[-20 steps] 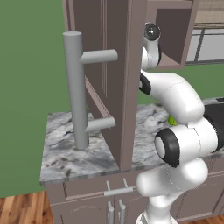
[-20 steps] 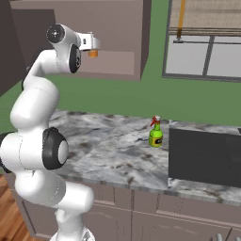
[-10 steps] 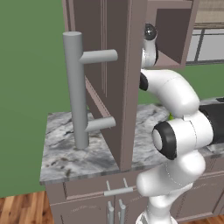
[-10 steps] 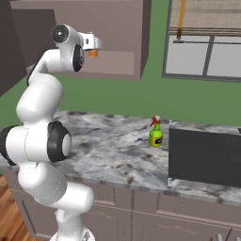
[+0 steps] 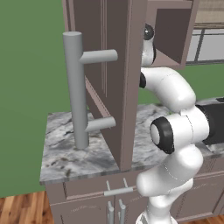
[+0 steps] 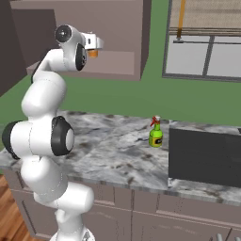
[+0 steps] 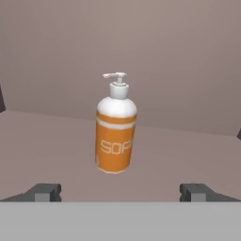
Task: Locate and retrieve the soap dispenser and spray from the cabinet. Place them next to the sink.
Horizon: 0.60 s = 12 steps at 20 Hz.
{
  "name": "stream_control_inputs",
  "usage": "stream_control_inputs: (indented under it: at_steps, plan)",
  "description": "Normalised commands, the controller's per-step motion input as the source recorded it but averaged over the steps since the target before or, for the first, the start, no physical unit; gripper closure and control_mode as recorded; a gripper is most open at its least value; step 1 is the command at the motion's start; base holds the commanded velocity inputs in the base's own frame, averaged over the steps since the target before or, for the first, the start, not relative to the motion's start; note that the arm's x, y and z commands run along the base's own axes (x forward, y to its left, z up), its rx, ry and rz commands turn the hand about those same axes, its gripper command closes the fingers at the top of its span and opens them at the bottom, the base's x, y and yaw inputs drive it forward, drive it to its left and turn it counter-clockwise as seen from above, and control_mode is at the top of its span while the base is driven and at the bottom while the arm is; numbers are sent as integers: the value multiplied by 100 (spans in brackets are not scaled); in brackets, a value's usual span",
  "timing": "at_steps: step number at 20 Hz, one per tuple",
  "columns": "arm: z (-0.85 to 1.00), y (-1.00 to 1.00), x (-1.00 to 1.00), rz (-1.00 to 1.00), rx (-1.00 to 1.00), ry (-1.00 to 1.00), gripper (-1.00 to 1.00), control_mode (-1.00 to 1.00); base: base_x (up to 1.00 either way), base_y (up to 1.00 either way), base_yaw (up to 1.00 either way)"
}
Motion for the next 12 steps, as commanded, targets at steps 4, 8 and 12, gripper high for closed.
stream_control_inputs:
  at_steps: [4, 8, 12]
  plan:
    - [-5, 1, 12, -1, 0, 0, -100, -100, 0, 0, 0]
    - [-1, 6, 15, 0, 0, 0, -100, -100, 0, 0, 0]
    - [-3, 10, 17, -1, 0, 0, -100, -100, 0, 0, 0]
